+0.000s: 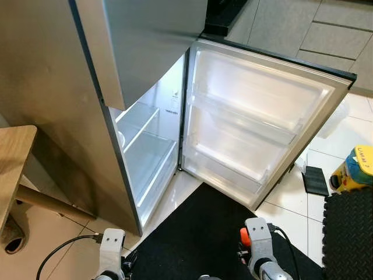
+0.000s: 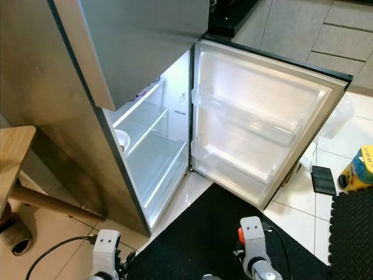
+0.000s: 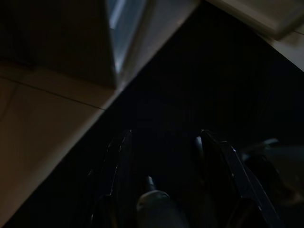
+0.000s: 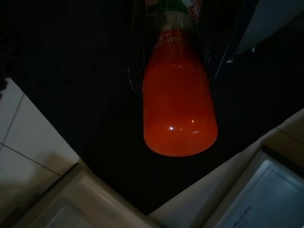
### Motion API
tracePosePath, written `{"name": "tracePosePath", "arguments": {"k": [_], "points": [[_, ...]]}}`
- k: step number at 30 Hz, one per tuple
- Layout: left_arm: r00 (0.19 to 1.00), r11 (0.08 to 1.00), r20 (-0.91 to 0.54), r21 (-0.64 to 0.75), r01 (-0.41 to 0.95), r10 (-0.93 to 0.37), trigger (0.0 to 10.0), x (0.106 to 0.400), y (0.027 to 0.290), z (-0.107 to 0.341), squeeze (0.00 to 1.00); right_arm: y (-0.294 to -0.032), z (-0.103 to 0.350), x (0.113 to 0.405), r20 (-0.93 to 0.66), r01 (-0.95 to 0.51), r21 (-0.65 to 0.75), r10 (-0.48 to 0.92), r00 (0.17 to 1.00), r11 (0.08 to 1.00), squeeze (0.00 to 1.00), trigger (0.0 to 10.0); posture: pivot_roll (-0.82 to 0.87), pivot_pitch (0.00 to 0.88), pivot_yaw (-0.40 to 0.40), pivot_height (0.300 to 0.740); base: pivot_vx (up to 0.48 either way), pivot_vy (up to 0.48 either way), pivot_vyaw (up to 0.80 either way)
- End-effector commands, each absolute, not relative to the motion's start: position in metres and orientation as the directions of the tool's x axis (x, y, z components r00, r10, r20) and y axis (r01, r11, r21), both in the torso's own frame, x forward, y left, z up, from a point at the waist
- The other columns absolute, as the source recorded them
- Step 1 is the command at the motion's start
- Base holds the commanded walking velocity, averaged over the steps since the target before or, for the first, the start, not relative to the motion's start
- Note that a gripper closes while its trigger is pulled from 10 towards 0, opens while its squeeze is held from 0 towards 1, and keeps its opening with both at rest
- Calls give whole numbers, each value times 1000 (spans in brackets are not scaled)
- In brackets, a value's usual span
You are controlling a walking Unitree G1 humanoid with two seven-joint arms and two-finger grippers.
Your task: Restocking fridge
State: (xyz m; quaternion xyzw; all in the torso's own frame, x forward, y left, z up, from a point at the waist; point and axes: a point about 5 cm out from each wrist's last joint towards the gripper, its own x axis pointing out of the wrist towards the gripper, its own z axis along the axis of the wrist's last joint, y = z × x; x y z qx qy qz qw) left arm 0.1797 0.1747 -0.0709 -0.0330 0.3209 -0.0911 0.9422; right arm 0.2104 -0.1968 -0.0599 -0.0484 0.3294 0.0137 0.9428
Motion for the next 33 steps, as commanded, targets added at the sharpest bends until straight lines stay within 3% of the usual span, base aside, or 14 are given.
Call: {"name": "tracePosePath", "arguments": {"k": [1,3,19,33], "points": [[753,975,-618,-139,176,-224,10000,175,169,-75,0,-199,-64,202,-641,-40,-79,-20,767,996,0,10000,-137,97,-19,740,0,0,0],[745,980,-639,-98,170,-193,10000,174,173,-76,0,-197,-68,196,-659,-61,-98,-19,752,993,0,10000,-149,114,0,740,0,0,-425],[730,930,-594,-92,355,-338,10000,183,152,-70,0,-215,-70,181,-640,81,-89,-119,759,993,0,10000,-176,117,35,740,0,0,-800],[790,975,-570,-127,185,-224,10000,187,164,-68,0,-214,-64,193,-614,49,-98,-99,783,994,0,10000,-199,104,29,740,0,0,-743]]}}
